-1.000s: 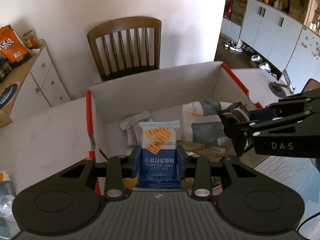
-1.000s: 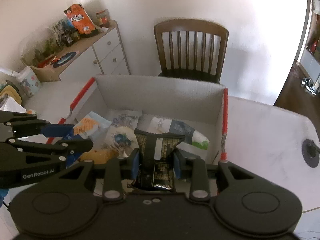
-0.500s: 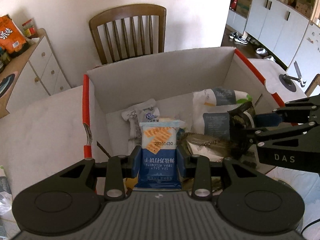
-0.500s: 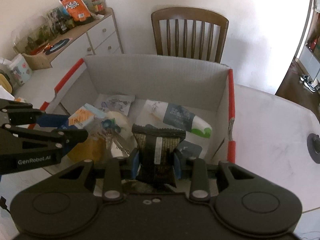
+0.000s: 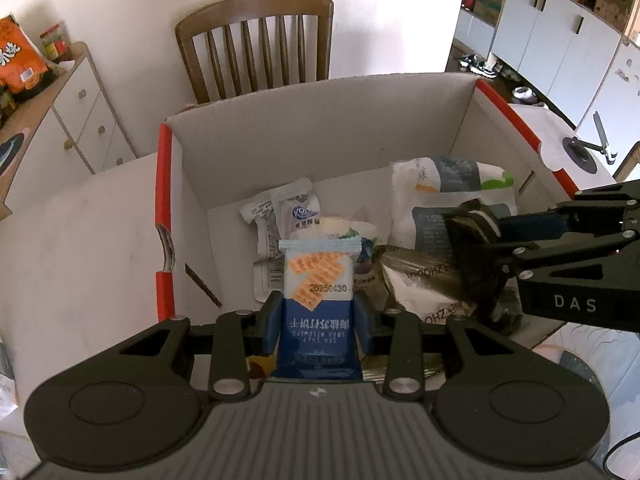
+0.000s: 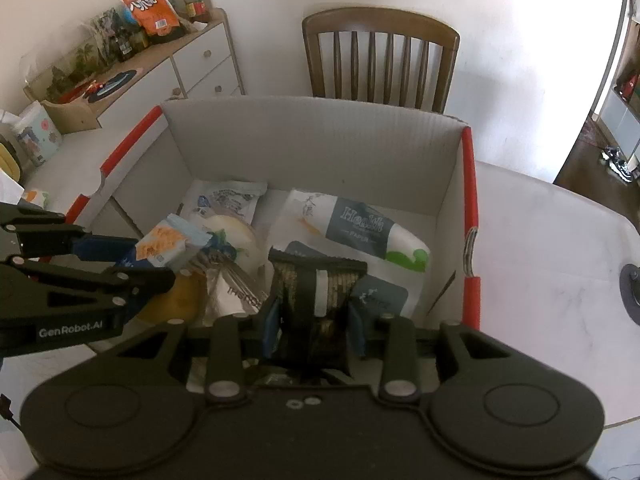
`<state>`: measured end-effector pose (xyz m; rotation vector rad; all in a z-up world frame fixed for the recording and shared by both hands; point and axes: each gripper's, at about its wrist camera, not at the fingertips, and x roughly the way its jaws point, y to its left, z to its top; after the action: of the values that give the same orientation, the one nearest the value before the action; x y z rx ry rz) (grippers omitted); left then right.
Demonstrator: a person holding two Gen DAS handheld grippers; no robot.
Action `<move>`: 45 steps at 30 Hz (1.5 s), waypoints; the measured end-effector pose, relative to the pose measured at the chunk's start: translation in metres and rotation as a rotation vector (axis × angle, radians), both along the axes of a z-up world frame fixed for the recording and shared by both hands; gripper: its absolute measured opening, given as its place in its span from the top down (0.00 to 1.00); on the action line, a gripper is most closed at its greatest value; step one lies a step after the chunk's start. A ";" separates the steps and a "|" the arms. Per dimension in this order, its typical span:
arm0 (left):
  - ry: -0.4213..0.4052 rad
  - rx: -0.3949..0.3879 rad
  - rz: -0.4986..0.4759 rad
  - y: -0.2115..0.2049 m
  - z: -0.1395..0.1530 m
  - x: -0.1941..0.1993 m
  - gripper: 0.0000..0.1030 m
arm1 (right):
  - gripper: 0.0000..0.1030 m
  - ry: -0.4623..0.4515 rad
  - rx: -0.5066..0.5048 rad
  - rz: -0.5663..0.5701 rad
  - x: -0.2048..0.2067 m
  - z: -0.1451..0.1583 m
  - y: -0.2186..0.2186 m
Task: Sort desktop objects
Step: 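Lower packets into the box and open left gripper while right gripper releases, then withdraw both open tools from the box toward the table mat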
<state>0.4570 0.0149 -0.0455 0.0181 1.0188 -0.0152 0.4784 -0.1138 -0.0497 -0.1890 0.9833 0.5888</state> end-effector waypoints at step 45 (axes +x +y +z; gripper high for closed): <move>-0.154 -0.049 -0.032 -0.015 0.085 -0.091 0.45 | 0.46 -0.120 0.041 0.017 -0.075 0.083 -0.040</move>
<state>0.3656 -0.0005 0.0397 -0.0090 0.8642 -0.0673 0.4036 -0.1540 0.0333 -0.1946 0.8537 0.6055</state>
